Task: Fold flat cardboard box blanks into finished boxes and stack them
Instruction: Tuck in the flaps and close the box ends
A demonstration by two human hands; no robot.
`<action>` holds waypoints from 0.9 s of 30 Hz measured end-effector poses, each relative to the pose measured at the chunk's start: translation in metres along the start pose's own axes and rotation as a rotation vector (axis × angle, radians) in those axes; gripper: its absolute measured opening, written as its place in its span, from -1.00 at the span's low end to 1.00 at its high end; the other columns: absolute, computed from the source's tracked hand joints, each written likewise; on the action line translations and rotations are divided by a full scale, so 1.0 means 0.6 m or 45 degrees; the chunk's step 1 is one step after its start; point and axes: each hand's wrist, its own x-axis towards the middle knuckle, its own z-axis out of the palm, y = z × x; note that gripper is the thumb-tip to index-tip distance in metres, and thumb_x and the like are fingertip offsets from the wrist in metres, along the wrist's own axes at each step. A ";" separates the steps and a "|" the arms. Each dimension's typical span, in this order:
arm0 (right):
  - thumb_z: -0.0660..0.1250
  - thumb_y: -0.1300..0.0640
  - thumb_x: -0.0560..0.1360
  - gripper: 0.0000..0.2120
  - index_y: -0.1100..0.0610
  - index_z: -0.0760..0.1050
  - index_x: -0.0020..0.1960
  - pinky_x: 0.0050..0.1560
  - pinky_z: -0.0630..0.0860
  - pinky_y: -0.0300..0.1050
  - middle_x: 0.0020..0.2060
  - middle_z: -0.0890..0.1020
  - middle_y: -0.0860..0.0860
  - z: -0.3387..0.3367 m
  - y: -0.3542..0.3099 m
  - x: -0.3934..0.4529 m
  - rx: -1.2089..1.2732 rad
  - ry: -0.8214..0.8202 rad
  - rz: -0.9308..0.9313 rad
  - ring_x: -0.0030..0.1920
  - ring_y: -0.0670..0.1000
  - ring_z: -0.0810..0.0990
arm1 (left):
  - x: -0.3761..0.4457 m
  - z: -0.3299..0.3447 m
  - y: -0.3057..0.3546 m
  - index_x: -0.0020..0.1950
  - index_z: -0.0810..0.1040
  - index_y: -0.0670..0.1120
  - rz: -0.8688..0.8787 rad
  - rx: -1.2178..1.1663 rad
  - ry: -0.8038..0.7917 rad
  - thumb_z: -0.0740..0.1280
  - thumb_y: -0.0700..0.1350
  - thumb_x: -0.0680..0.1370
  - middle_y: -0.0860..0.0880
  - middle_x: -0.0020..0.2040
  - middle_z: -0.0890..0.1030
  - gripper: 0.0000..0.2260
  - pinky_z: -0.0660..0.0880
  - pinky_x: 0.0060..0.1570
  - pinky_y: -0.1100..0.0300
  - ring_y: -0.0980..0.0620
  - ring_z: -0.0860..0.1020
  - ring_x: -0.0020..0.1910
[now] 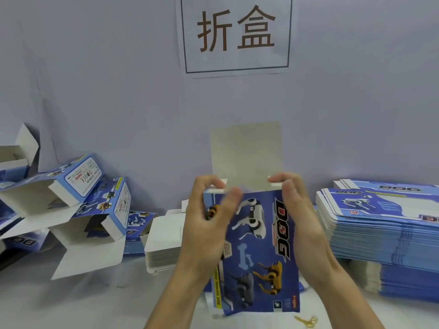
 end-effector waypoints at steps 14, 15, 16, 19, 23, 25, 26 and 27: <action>0.16 0.02 0.42 -0.63 -0.29 0.52 0.12 -0.29 0.52 0.05 -0.15 0.60 0.27 0.011 0.002 0.003 0.162 0.061 0.097 -0.30 0.20 0.58 | 0.016 -0.015 0.017 0.14 0.53 0.33 -0.107 -0.134 0.118 0.18 -0.13 0.59 -0.06 -0.09 0.66 -0.65 0.53 -0.15 -0.32 -0.24 0.54 -0.12; 0.17 0.03 0.42 -0.71 -0.16 0.53 0.08 -0.32 0.52 0.01 -0.11 0.58 0.28 0.013 0.003 0.001 0.226 0.073 0.068 -0.30 0.18 0.59 | 0.015 -0.016 0.017 0.08 0.56 0.20 -0.063 -0.147 0.134 0.16 -0.12 0.63 -0.05 -0.08 0.65 -0.74 0.55 -0.22 -0.20 -0.22 0.55 -0.12; 0.19 0.03 0.44 -0.79 -0.03 0.49 0.04 -0.37 0.50 -0.06 -0.11 0.53 0.26 0.014 0.002 -0.002 0.311 0.085 0.034 -0.32 0.15 0.58 | 0.013 -0.018 0.017 0.01 0.55 0.09 -0.032 -0.190 0.146 0.17 -0.04 0.63 -0.06 -0.05 0.64 -0.83 0.53 -0.26 -0.09 -0.18 0.56 -0.11; 0.18 -0.06 0.53 -0.73 0.16 0.44 -0.03 -0.38 0.55 -0.09 -0.12 0.52 0.22 0.013 0.003 -0.008 0.466 0.076 -0.010 -0.28 0.16 0.63 | 0.009 -0.023 0.018 -0.09 0.51 -0.09 -0.025 -0.329 0.099 0.27 0.22 0.43 -0.08 0.11 0.62 -0.63 0.55 -0.23 -0.01 -0.14 0.64 0.01; 0.35 0.10 0.54 -0.86 0.11 0.43 0.04 -0.35 0.62 -0.13 0.00 0.61 0.20 -0.006 0.004 -0.005 0.269 -0.084 0.031 -0.19 0.13 0.73 | 0.002 -0.028 0.021 -0.05 0.51 0.07 0.017 -0.050 -0.131 0.39 0.19 0.36 0.11 0.06 0.65 -0.71 0.59 -0.13 -0.26 -0.14 0.70 -0.01; 0.44 -0.02 0.37 -0.65 -0.03 0.48 0.13 -0.27 0.66 -0.01 0.07 0.66 0.21 -0.017 0.007 -0.007 0.252 -0.147 0.041 -0.09 0.27 0.72 | 0.000 -0.033 0.022 0.09 0.51 0.13 0.040 0.071 -0.229 0.39 0.18 0.40 0.05 0.02 0.68 -0.69 0.60 -0.17 -0.29 -0.15 0.70 -0.03; 0.45 -0.05 0.34 -0.59 -0.07 0.49 0.17 -0.25 0.67 0.02 0.09 0.66 0.20 -0.021 0.007 -0.008 0.235 -0.157 0.047 -0.06 0.30 0.71 | 0.000 -0.038 0.023 0.15 0.51 0.16 0.033 0.105 -0.256 0.40 0.18 0.41 0.02 0.01 0.69 -0.67 0.62 -0.19 -0.25 -0.14 0.70 -0.03; 0.46 -0.05 0.33 -0.55 -0.09 0.49 0.20 -0.24 0.67 0.03 0.12 0.66 0.18 -0.026 0.009 -0.010 0.214 -0.161 0.041 -0.04 0.30 0.71 | 0.001 -0.044 0.026 0.18 0.51 0.19 0.028 0.122 -0.277 0.41 0.17 0.43 0.01 0.03 0.69 -0.66 0.66 -0.22 -0.18 -0.13 0.71 -0.03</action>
